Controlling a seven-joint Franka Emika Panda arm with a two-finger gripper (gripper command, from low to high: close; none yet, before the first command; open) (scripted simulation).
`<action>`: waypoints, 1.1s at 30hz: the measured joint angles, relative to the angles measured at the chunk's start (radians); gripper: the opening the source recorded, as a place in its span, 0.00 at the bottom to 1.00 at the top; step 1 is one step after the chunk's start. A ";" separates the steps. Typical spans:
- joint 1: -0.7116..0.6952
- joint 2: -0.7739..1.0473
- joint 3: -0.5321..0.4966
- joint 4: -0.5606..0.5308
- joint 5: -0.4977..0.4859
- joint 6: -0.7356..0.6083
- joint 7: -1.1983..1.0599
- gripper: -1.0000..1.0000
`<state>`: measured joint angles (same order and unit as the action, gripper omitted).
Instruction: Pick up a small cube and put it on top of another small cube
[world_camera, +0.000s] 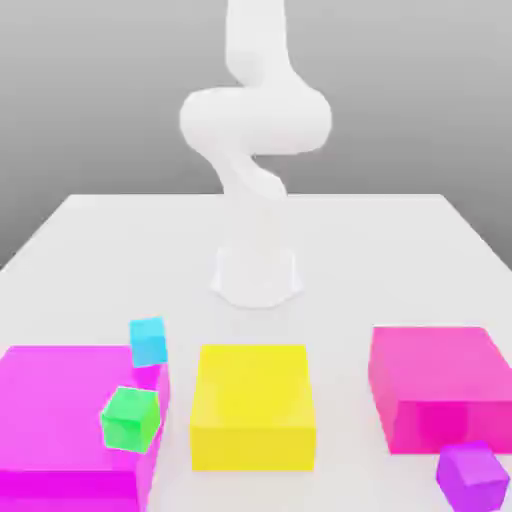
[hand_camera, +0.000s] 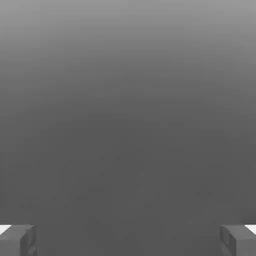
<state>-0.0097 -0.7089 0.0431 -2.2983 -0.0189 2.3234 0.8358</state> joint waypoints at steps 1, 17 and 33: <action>-0.004 0.039 0.019 0.001 -0.009 0.010 0.016 0.50; 0.002 0.623 0.249 0.012 -0.189 0.158 0.288 0.50; 0.177 1.182 0.251 0.041 -0.293 0.374 0.482 0.50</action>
<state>0.1675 0.4733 0.2941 -2.2575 -0.3121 2.6972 1.3175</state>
